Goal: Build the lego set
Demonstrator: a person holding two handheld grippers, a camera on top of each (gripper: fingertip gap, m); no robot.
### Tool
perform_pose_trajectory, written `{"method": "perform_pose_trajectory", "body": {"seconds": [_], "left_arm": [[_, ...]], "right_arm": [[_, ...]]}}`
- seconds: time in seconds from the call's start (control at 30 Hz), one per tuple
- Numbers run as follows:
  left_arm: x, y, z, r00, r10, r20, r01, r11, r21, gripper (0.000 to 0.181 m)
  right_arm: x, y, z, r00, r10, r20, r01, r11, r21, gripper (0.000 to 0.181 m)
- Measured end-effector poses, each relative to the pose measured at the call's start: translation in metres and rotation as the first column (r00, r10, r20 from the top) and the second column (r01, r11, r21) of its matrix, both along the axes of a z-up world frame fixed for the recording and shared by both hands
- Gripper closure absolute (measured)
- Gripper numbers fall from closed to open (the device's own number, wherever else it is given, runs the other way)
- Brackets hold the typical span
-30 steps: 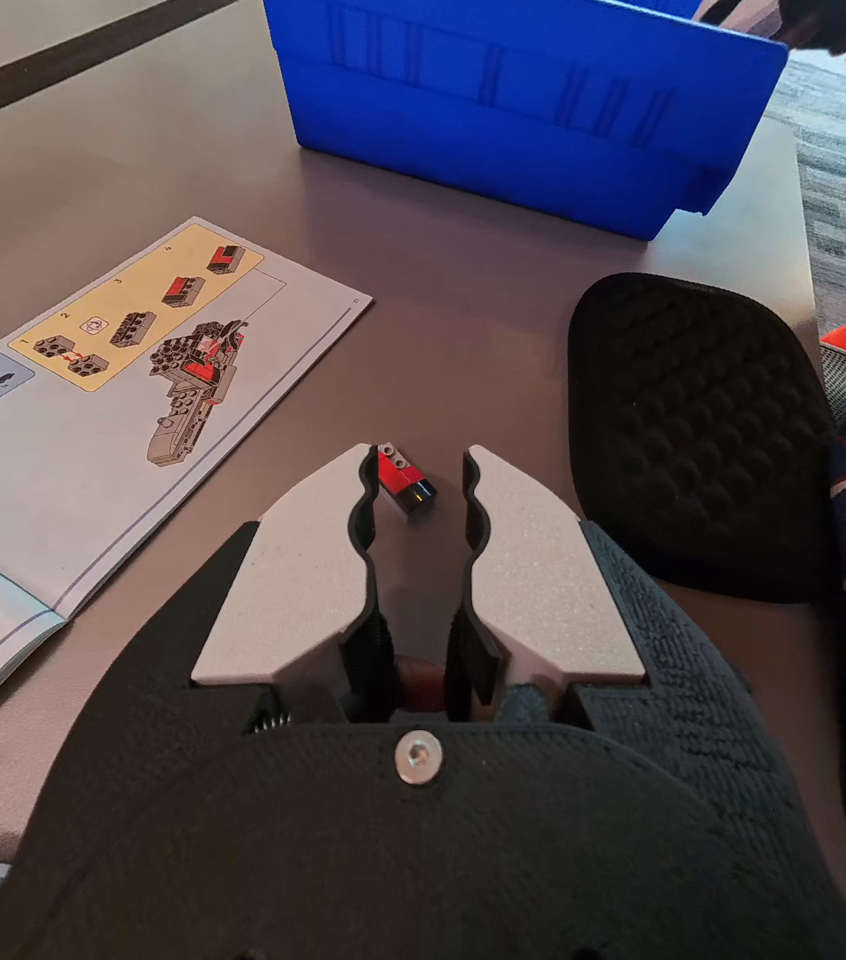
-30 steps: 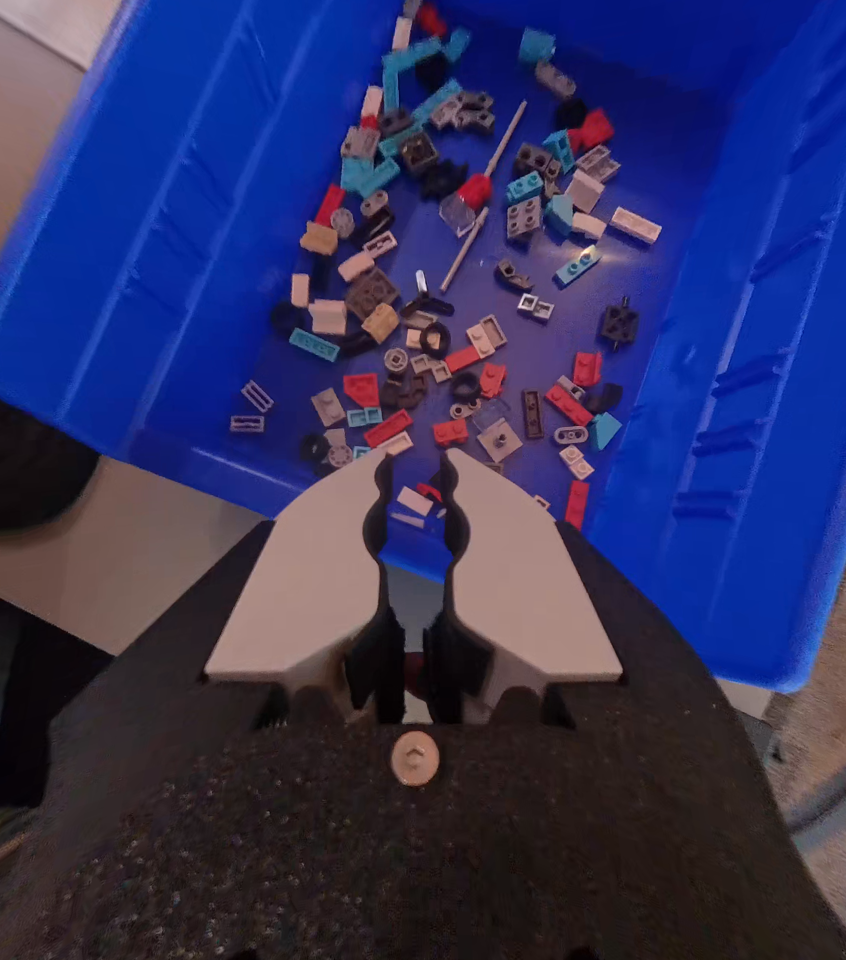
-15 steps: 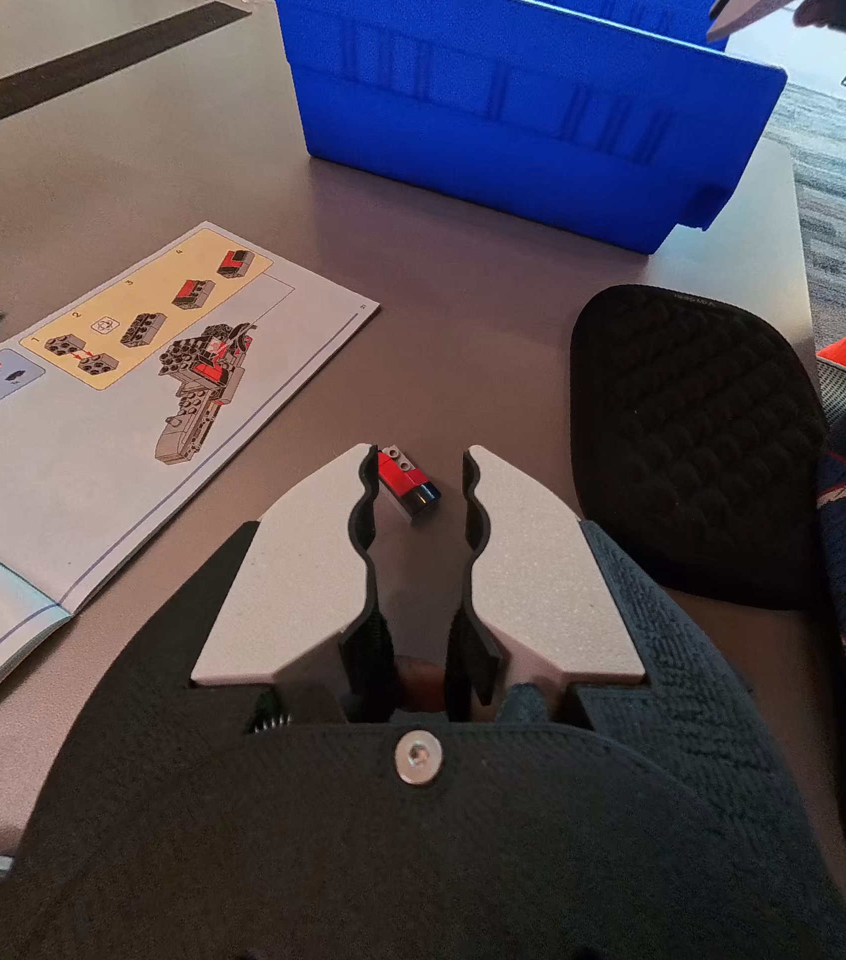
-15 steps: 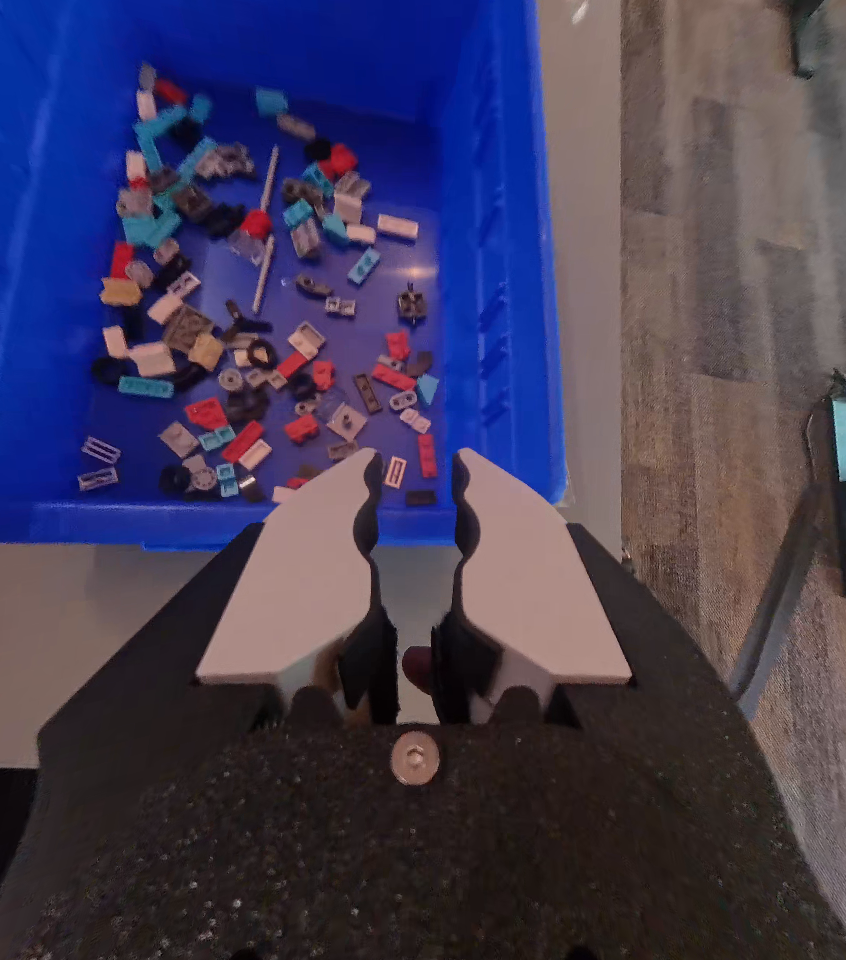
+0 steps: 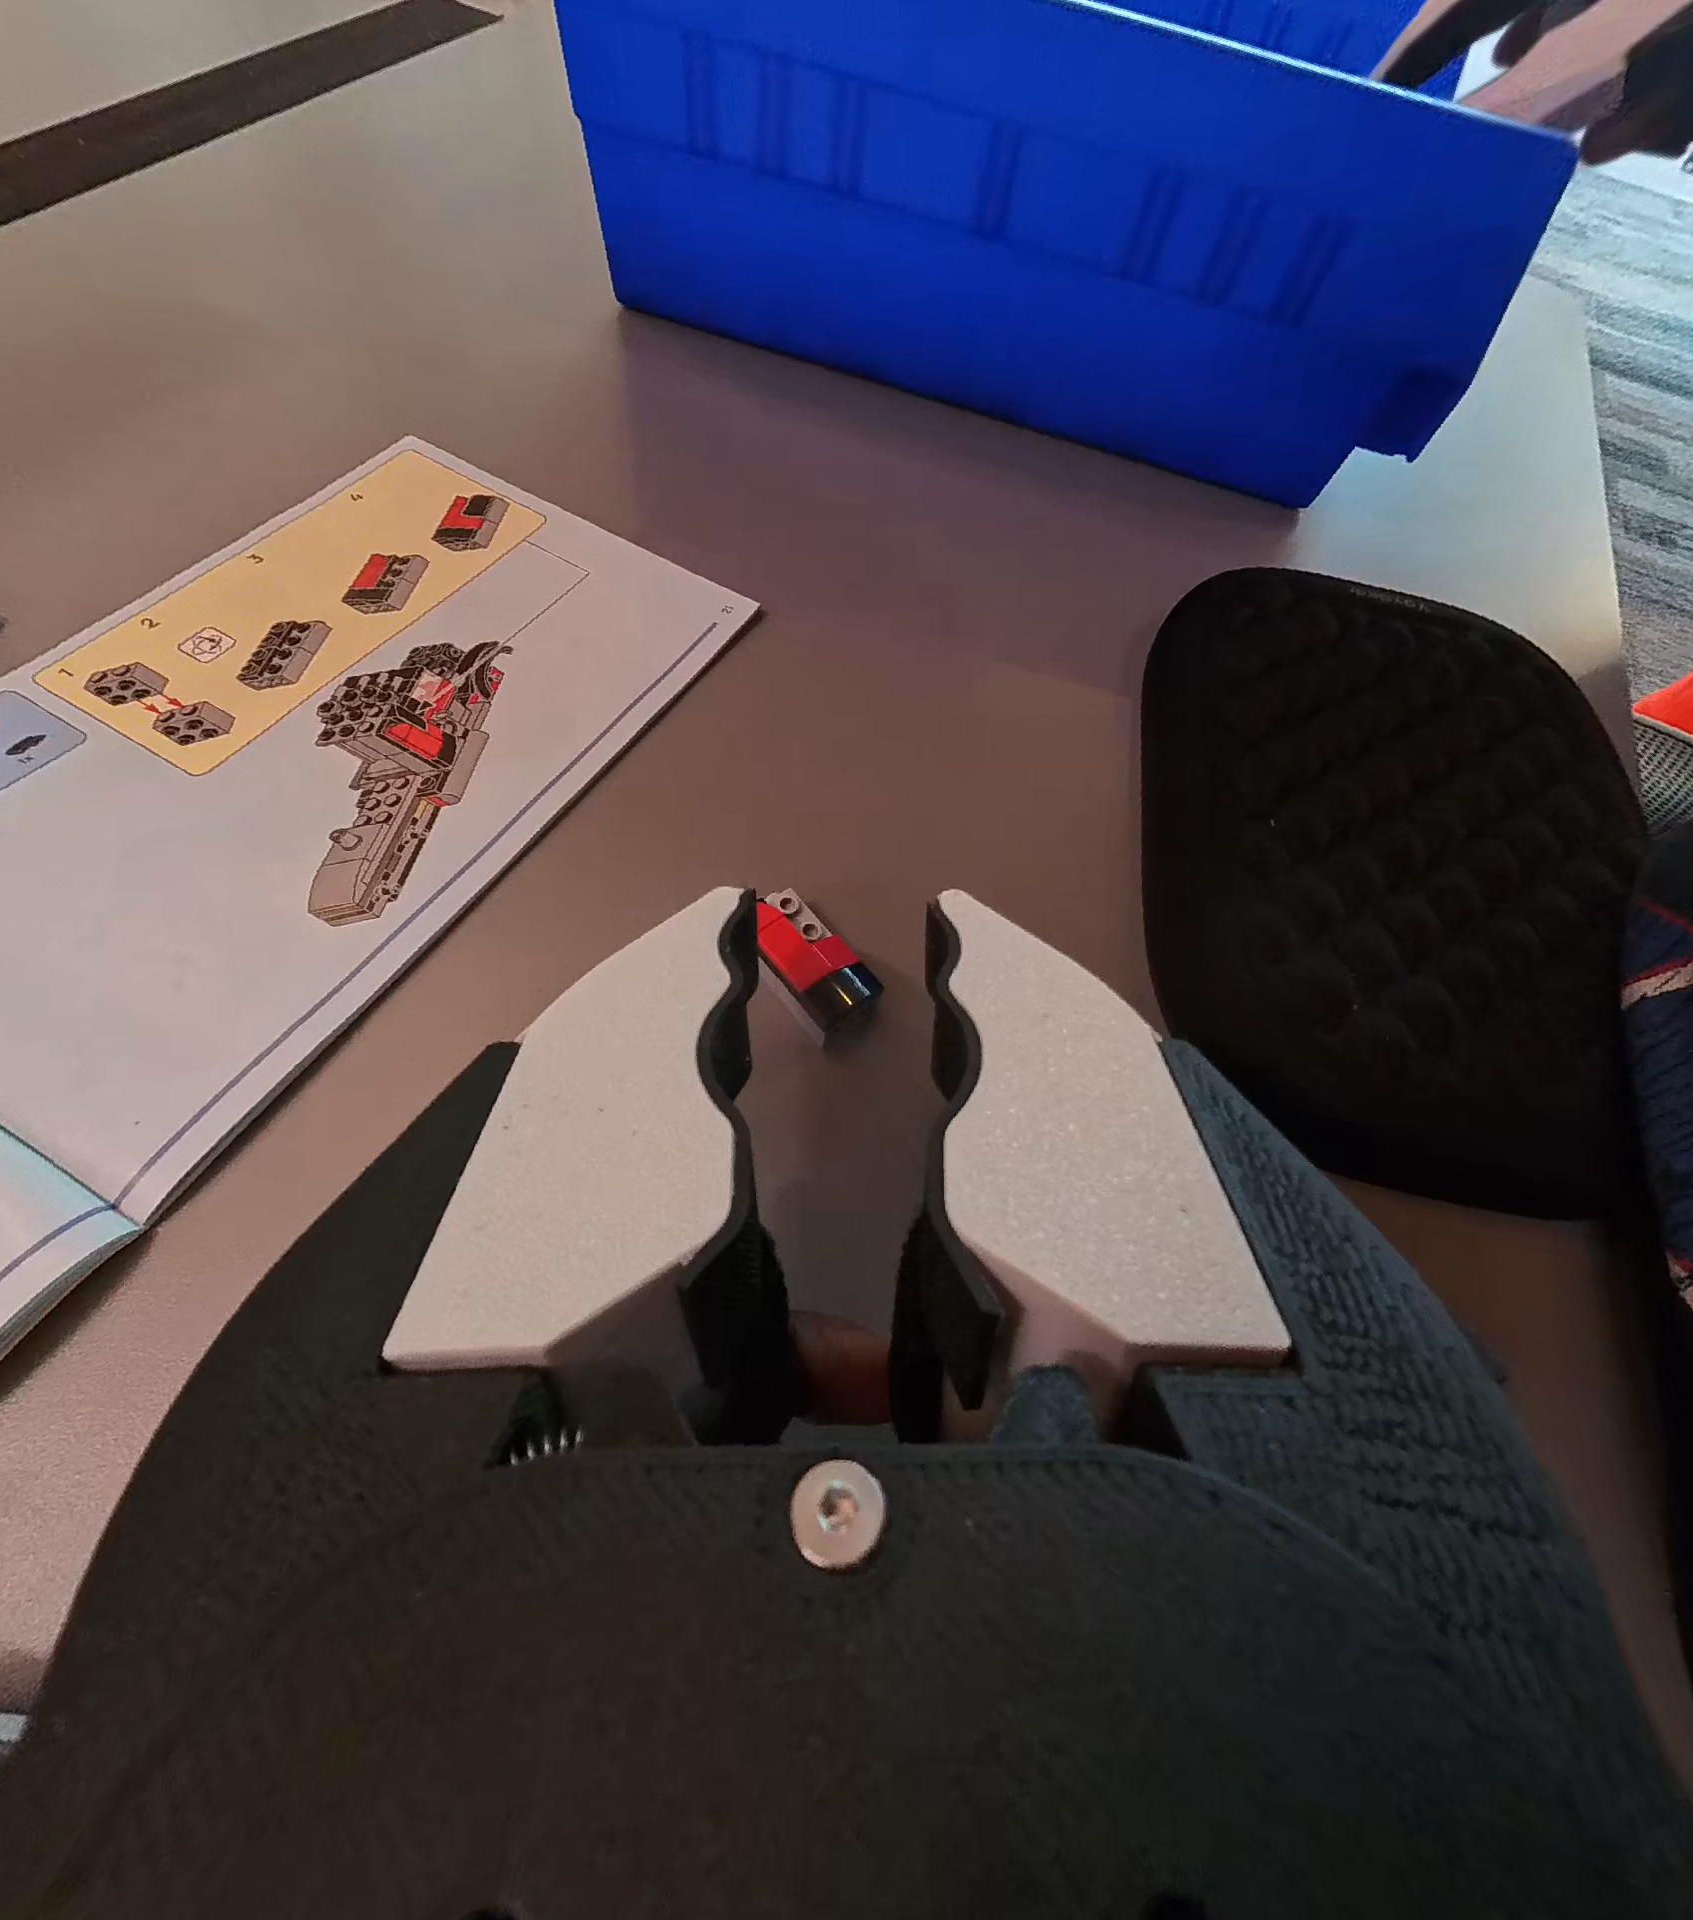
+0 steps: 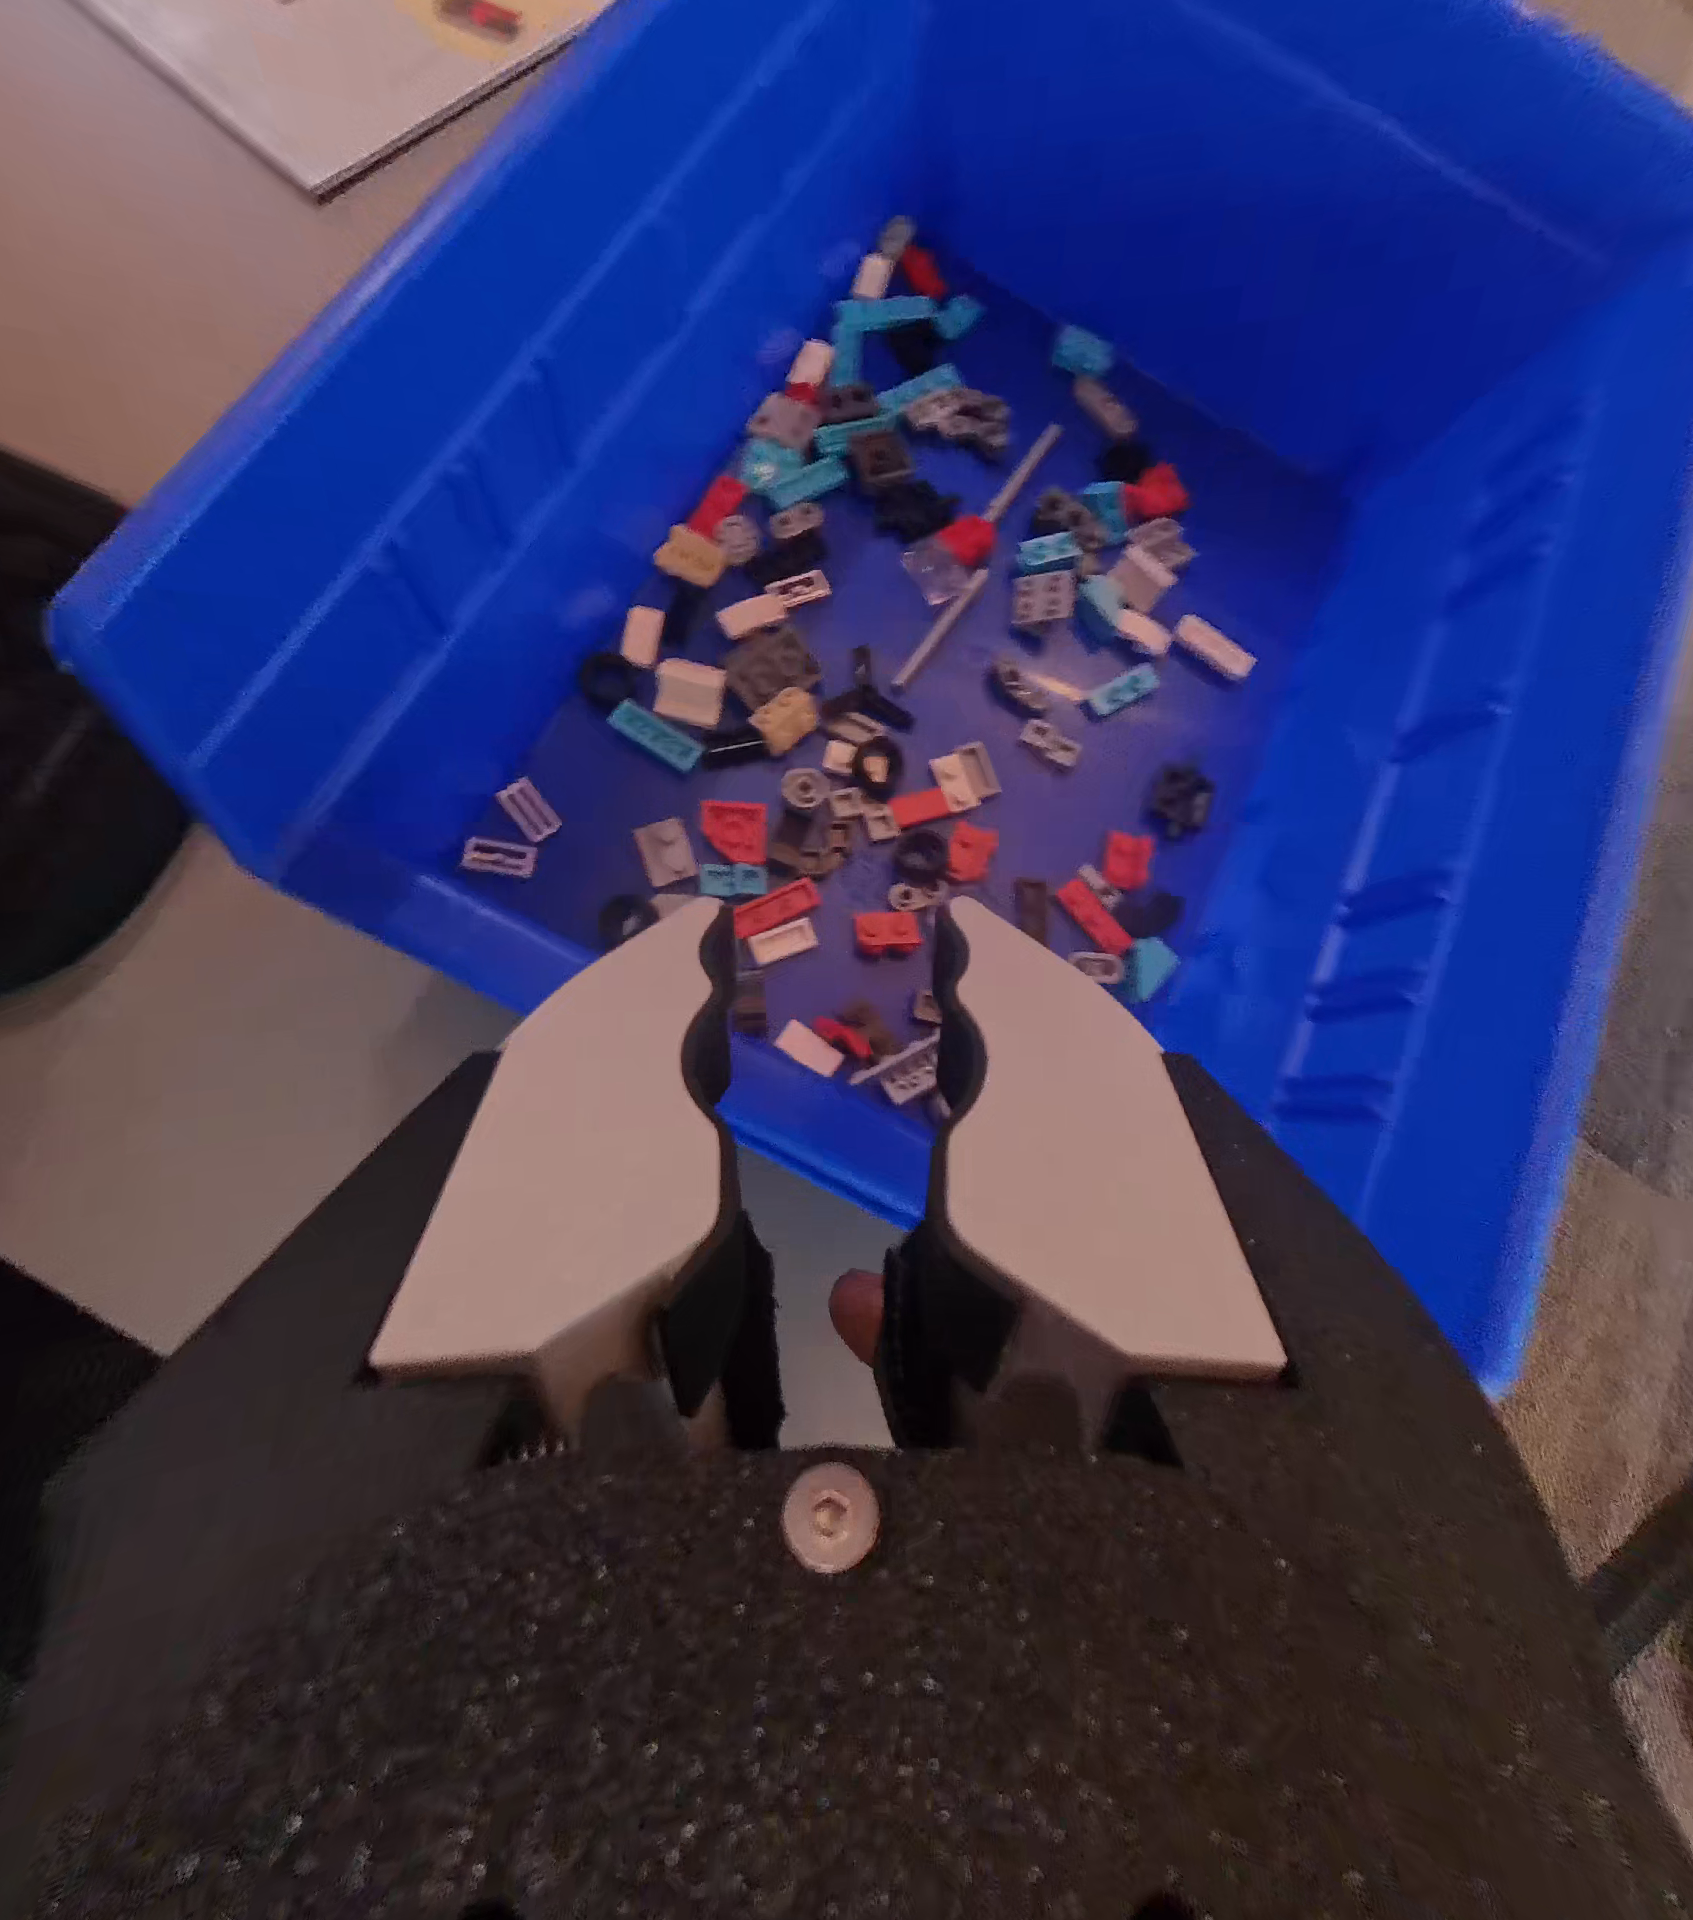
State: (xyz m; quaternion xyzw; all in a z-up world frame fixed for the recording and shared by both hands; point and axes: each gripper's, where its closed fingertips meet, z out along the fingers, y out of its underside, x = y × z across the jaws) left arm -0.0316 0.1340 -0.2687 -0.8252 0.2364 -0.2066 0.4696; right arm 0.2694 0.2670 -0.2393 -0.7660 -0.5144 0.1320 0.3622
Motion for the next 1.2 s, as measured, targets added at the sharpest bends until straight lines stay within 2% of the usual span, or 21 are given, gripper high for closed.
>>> {"method": "perform_pose_trajectory", "body": {"seconds": [0.1,0.27,0.37,0.43,0.5,0.57,0.63,0.67,0.73,0.97,1.1,1.2], "left_arm": [[0.000,0.000,-0.001,1.000,0.005,-0.006,-0.005,1.000,-0.003,0.151],[0.001,-0.001,0.001,1.000,0.000,-0.018,0.001,1.000,0.025,0.151],[0.001,-0.001,-0.001,1.000,-0.001,-0.031,0.002,1.000,0.023,0.151],[0.003,-0.001,-0.002,0.999,-0.009,-0.042,0.009,1.000,0.015,0.151],[0.003,-0.001,-0.003,0.999,-0.014,-0.049,0.015,1.000,0.010,0.151],[0.003,-0.001,-0.004,0.999,-0.013,-0.048,0.013,1.000,0.002,0.151],[0.002,0.000,-0.005,0.999,-0.009,-0.041,0.009,1.000,-0.009,0.151],[0.002,0.000,-0.005,0.999,-0.006,-0.037,0.006,1.000,-0.012,0.151],[0.001,0.000,-0.004,1.000,-0.003,-0.031,0.002,1.000,-0.010,0.151],[0.001,0.000,-0.001,1.000,0.000,-0.025,0.001,1.000,0.012,0.151],[0.001,0.000,0.000,1.000,-0.002,-0.013,0.002,1.000,0.012,0.151],[0.000,-0.001,0.002,1.000,-0.002,-0.001,0.002,1.000,0.021,0.151]], "right_arm": [[-0.003,-0.008,-0.011,0.999,0.049,0.022,-0.048,0.997,-0.053,0.145],[-0.008,-0.006,-0.018,0.999,0.052,0.002,-0.052,0.994,-0.101,0.147],[-0.003,-0.001,-0.024,1.000,-0.011,0.023,0.015,0.981,-0.191,0.156],[0.005,0.002,-0.030,0.993,-0.059,0.098,0.085,0.955,-0.286,0.160],[0.008,0.007,-0.031,0.982,-0.044,0.182,0.103,0.939,-0.328,0.161],[-0.014,0.014,-0.027,0.987,0.050,0.153,-0.001,0.953,-0.303,0.166],[-0.053,0.006,-0.025,0.966,0.253,0.045,-0.231,0.932,-0.278,0.167],[-0.070,0.002,-0.027,0.946,0.324,0.024,-0.306,0.914,-0.266,0.167],[-0.089,-0.001,-0.036,0.917,0.395,0.054,-0.365,0.887,-0.282,0.166],[-0.102,0.013,-0.062,0.952,0.276,0.133,-0.206,0.899,-0.387,0.167],[-0.104,0.013,-0.062,0.959,0.242,0.150,-0.168,0.906,-0.389,0.167],[-0.103,0.011,-0.061,0.944,0.280,0.176,-0.210,0.918,-0.335,0.175]]}}
